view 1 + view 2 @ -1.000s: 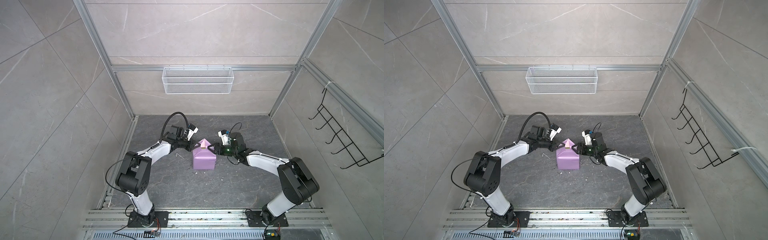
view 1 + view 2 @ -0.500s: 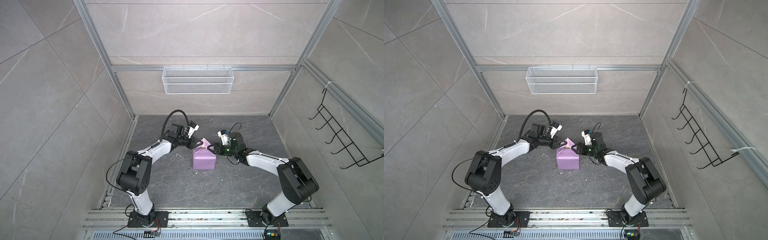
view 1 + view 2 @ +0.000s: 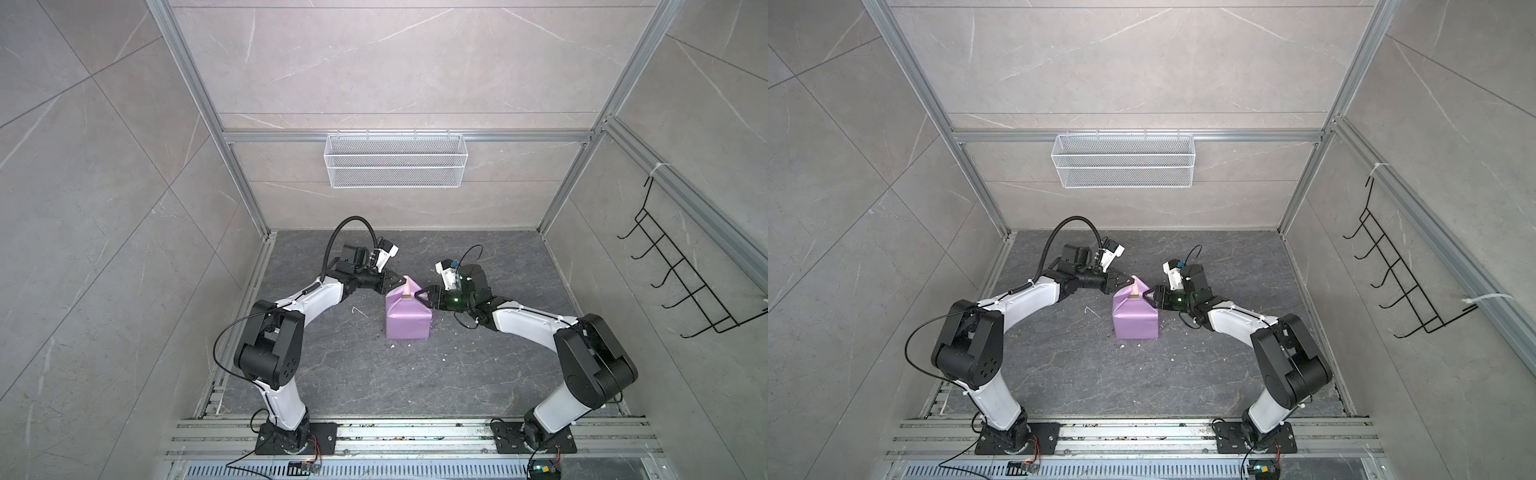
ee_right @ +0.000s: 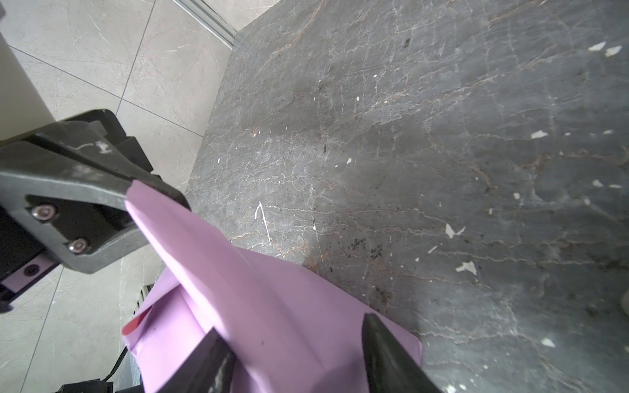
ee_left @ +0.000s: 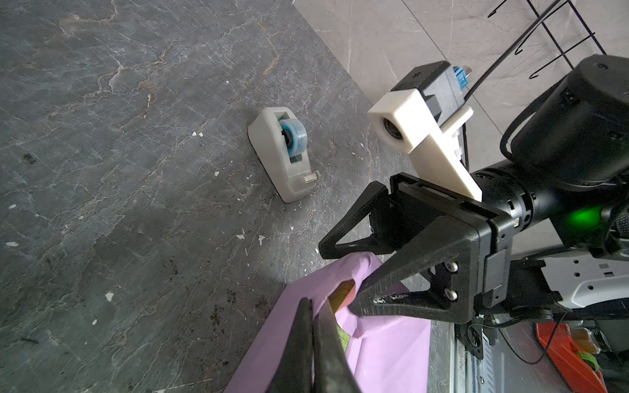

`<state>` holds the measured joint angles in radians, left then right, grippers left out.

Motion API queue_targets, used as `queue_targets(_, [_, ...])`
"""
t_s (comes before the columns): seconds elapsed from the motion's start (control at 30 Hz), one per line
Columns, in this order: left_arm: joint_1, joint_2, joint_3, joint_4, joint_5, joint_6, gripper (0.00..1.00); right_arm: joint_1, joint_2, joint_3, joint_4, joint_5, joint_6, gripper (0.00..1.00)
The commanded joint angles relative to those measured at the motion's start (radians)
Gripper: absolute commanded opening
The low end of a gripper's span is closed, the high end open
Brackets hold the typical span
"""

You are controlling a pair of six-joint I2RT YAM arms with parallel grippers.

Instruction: Wrap the gift box in paper

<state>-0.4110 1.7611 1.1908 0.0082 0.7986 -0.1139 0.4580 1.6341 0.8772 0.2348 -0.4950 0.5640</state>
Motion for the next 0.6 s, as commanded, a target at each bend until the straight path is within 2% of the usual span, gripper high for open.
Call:
queue_targets(0.0, [-0.002, -0.021, -0.004, 0.069, 0.025, -0.025, 0.11, 0.008, 0.021, 0.005, -0.072, 0.002, -0.026, 0.60])
queue_targets(0.1, [0.005, -0.060, -0.047, 0.060, -0.006, -0.006, 0.33, 0.008, 0.020, 0.006, -0.072, 0.001, -0.025, 0.60])
queue_targets(0.2, [0.033, -0.114, -0.119, 0.083, -0.027, -0.009, 0.46, 0.009, 0.021, 0.005, -0.072, 0.000, -0.027, 0.60])
queue_targets(0.37, [0.078, -0.193, -0.235, 0.139, -0.057, -0.036, 0.57, 0.009, 0.026, 0.007, -0.072, -0.001, -0.027, 0.60])
queue_targets(0.57, [0.073, -0.195, -0.275, 0.147, -0.052, -0.037, 0.60, 0.008, 0.030, 0.011, -0.069, -0.002, -0.023, 0.60])
